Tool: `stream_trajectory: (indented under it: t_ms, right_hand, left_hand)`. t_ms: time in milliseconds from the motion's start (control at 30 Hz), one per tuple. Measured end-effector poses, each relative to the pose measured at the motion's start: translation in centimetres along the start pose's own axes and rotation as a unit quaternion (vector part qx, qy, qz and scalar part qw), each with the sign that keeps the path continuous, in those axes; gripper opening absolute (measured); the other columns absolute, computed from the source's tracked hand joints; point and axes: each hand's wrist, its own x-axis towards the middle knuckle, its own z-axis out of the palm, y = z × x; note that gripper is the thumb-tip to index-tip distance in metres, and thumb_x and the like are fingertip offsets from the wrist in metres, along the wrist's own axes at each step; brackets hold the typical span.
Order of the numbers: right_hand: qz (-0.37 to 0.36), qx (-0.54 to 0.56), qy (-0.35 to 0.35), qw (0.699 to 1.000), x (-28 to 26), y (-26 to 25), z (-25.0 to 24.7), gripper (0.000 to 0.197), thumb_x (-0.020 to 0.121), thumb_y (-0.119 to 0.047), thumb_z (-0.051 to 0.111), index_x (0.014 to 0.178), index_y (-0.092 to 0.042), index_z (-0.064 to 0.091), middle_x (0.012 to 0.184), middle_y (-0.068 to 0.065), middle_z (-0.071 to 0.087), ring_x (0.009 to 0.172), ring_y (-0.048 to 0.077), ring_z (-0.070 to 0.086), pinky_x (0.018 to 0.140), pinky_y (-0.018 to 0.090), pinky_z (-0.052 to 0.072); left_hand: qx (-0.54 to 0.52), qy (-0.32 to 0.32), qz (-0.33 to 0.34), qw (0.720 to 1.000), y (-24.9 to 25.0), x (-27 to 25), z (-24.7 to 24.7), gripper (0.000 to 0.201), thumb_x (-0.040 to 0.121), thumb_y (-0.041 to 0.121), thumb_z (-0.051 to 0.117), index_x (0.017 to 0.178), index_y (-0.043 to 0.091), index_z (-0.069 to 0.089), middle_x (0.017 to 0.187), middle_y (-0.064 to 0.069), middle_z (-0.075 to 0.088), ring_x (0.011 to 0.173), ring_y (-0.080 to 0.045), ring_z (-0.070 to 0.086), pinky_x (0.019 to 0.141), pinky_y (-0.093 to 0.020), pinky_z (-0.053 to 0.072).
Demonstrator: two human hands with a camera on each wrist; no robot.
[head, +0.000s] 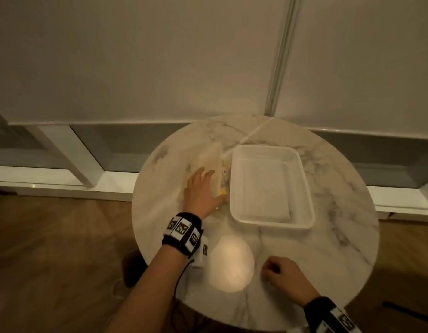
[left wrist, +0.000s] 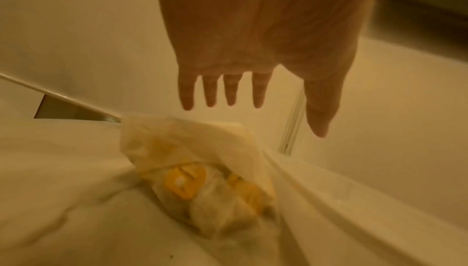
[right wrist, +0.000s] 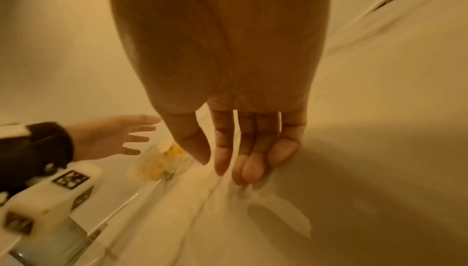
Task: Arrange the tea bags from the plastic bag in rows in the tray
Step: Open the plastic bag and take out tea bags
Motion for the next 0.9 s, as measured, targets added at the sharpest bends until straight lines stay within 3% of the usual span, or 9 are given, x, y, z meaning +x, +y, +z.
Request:
stream_trajectory:
  t_ms: [67, 200, 300, 400, 533, 633, 700, 800, 900]
  right_hand:
    - [0.02, 0.021, 0.01, 1.0, -0.1, 0.0, 0.1, 0.023, 0.083, -0.01, 0.063, 0.064, -0.022, 0.064, 0.066, -0.013, 0.069, 0.06, -0.001, 0.061, 0.067, 0.021, 0.051]
    - [0.029, 0.037, 0.008, 0.999, -0.6, -0.3, -0.2, 0.023, 0.083, -0.009, 0.064, 0.064, -0.022, 0.065, 0.067, -0.01, 0.07, 0.062, 0.001, 0.061, 0.069, 0.022, 0.051]
    - [0.017, 0.045, -0.007, 0.999, -0.8, -1.3, -0.3, 0.022, 0.083, -0.007, 0.064, 0.066, -0.019, 0.067, 0.068, -0.009, 0.071, 0.062, 0.001, 0.062, 0.07, 0.024, 0.052]
    - [-0.019, 0.069, -0.005, 0.997, -0.9, -2.9, 0.3, 0.017, 0.085, -0.004, 0.063, 0.072, -0.014, 0.068, 0.072, -0.002, 0.073, 0.064, 0.007, 0.066, 0.071, 0.028, 0.054]
    - [-0.075, 0.103, 0.028, 0.991, -0.7, -6.6, 1.1, 0.013, 0.089, -0.007, 0.062, 0.088, -0.018, 0.07, 0.081, 0.001, 0.074, 0.072, 0.012, 0.07, 0.073, 0.035, 0.058]
    - [-0.108, 0.15, 0.055, 0.981, -0.3, -9.8, 2.0, 0.017, 0.093, -0.015, 0.063, 0.107, -0.023, 0.068, 0.1, -0.007, 0.07, 0.077, 0.008, 0.066, 0.066, 0.025, 0.056]
    - [-0.141, 0.152, 0.053, 0.977, 0.1, -11.2, 2.9, 0.022, 0.094, -0.026, 0.064, 0.117, -0.027, 0.065, 0.112, -0.013, 0.066, 0.088, 0.003, 0.064, 0.072, 0.019, 0.053]
    - [-0.179, 0.095, 0.02, 0.979, 0.8, -12.2, 4.3, 0.037, 0.089, -0.052, 0.062, 0.121, -0.034, 0.062, 0.116, -0.02, 0.062, 0.096, 0.001, 0.059, 0.081, 0.018, 0.049]
    - [-0.214, 0.009, 0.018, 0.977, 1.4, -11.9, 5.6, 0.036, 0.077, -0.065, 0.059, 0.092, -0.033, 0.066, 0.091, -0.014, 0.062, 0.084, 0.003, 0.057, 0.074, 0.019, 0.045]
  left_hand:
    - [0.064, -0.053, -0.041, 0.996, -0.1, 1.3, 0.5, 0.094, 0.082, 0.054, 0.069, 0.156, 0.027, 0.017, 0.165, -0.003, 0.003, 0.15, -0.03, 0.007, 0.119, -0.051, 0.019]
    - [0.109, -0.062, -0.02, 0.992, -1.2, 1.4, 1.7, 0.078, 0.087, 0.049, 0.064, 0.151, 0.023, 0.03, 0.161, -0.005, 0.022, 0.147, -0.03, 0.021, 0.115, -0.046, 0.028]
    - [0.012, -0.013, -0.025, 1.0, -2.6, 0.2, 1.2, 0.054, 0.092, 0.027, 0.06, 0.144, 0.021, 0.047, 0.152, -0.005, 0.043, 0.137, -0.025, 0.042, 0.108, -0.035, 0.037]
    - [-0.112, 0.039, -0.052, 0.992, -4.1, -1.4, 0.2, 0.036, 0.096, 0.014, 0.054, 0.131, 0.012, 0.063, 0.127, -0.01, 0.067, 0.117, -0.029, 0.061, 0.094, -0.03, 0.047]
    - [-0.322, 0.075, -0.082, 0.94, -4.0, -6.3, -1.4, 0.025, 0.099, 0.01, 0.052, 0.113, 0.013, 0.073, 0.104, -0.004, 0.074, 0.099, -0.021, 0.067, 0.079, -0.017, 0.051]
    - [-0.423, 0.075, -0.111, 0.896, -3.1, -11.2, -1.2, 0.017, 0.098, 0.019, 0.059, 0.099, 0.021, 0.075, 0.096, -0.002, 0.075, 0.094, -0.019, 0.069, 0.079, -0.03, 0.057]
    - [-0.449, 0.038, -0.128, 0.883, -2.6, -14.4, -1.0, 0.013, 0.097, 0.02, 0.061, 0.099, 0.023, 0.073, 0.098, -0.001, 0.074, 0.091, -0.017, 0.069, 0.074, -0.036, 0.059]
    - [-0.456, -0.099, -0.1, 0.879, -2.7, -17.7, -0.9, 0.03, 0.095, 0.007, 0.061, 0.11, 0.032, 0.065, 0.104, 0.018, 0.073, 0.091, -0.008, 0.071, 0.07, -0.029, 0.059]
    - [-0.389, -0.161, -0.067, 0.905, -4.6, -18.4, -1.7, 0.032, 0.091, 0.004, 0.064, 0.113, 0.027, 0.069, 0.107, 0.015, 0.073, 0.094, -0.002, 0.069, 0.073, -0.019, 0.052]
